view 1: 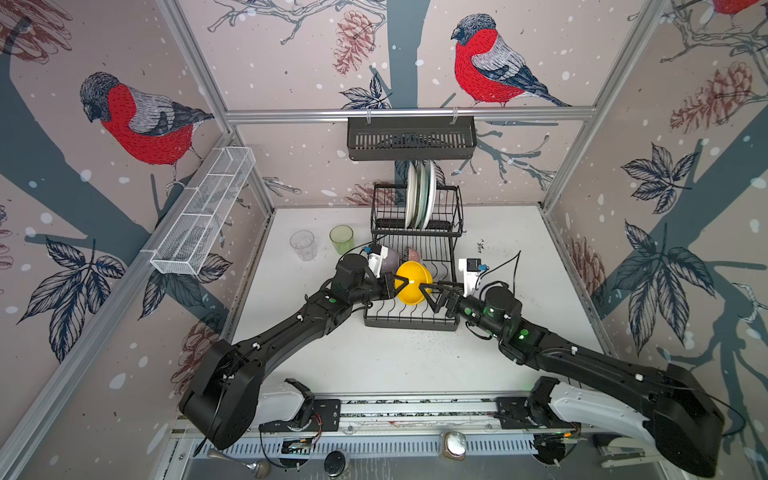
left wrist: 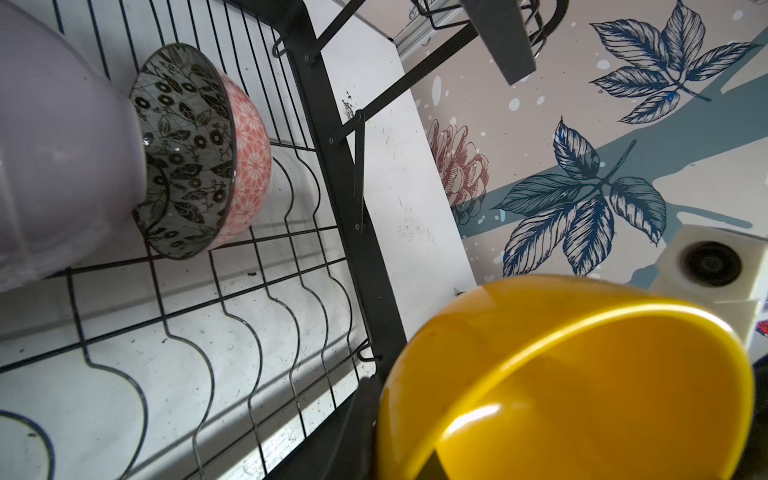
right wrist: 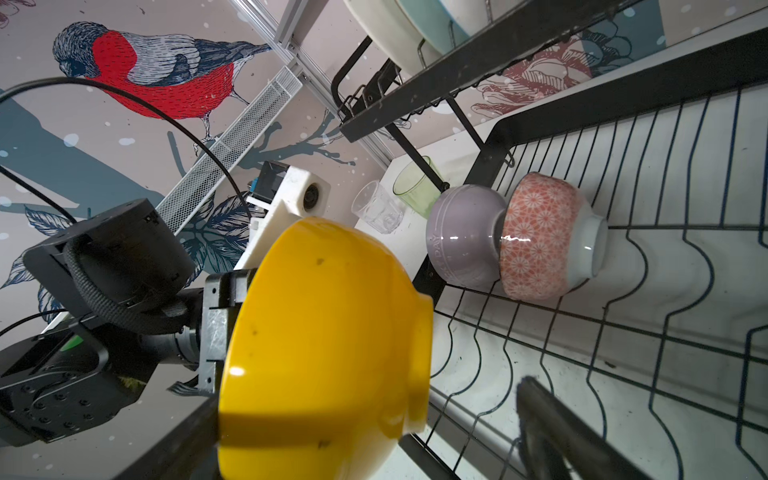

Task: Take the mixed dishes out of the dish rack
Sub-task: 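Open the right gripper and withdraw while the left arm carries the bowl away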

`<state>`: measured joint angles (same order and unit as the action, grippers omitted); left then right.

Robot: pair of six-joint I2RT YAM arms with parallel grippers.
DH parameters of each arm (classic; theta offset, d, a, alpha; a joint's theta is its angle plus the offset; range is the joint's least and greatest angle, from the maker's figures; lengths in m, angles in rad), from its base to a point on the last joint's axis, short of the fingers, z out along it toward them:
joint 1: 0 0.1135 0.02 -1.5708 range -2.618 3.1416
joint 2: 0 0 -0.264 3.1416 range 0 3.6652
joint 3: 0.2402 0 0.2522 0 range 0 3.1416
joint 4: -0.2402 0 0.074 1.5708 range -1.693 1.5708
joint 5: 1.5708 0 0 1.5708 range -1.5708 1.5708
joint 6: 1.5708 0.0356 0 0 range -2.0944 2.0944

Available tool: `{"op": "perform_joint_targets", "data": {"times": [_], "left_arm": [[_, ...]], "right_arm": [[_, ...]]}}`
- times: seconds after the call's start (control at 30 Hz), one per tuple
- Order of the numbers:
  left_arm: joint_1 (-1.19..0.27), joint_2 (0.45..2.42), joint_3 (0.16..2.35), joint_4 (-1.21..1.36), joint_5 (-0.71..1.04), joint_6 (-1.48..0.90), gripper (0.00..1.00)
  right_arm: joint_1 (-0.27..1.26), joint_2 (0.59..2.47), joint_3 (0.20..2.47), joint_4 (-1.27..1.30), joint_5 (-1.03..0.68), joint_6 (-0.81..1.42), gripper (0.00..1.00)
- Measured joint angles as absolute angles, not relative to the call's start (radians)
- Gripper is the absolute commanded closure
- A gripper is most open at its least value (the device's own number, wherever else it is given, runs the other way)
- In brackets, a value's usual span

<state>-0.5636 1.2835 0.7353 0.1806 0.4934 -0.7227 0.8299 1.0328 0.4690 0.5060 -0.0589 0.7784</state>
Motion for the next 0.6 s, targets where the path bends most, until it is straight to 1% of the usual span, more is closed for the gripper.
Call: {"op": "perform_joint_targets", "data": {"times": [0.47,0.6], "left_arm": [[-0.550,1.256,0.767,-0.020,0.388,-0.620,1.00],[-0.525,1.242,0.787,-0.071,0.358,-0.594,1.00]], "right_arm": [[0.829,0.962,0.431,0.432,0.043,0.758,0.01],[0.823,0.937,0.419,0.407,0.065,0.756,0.00]]}}
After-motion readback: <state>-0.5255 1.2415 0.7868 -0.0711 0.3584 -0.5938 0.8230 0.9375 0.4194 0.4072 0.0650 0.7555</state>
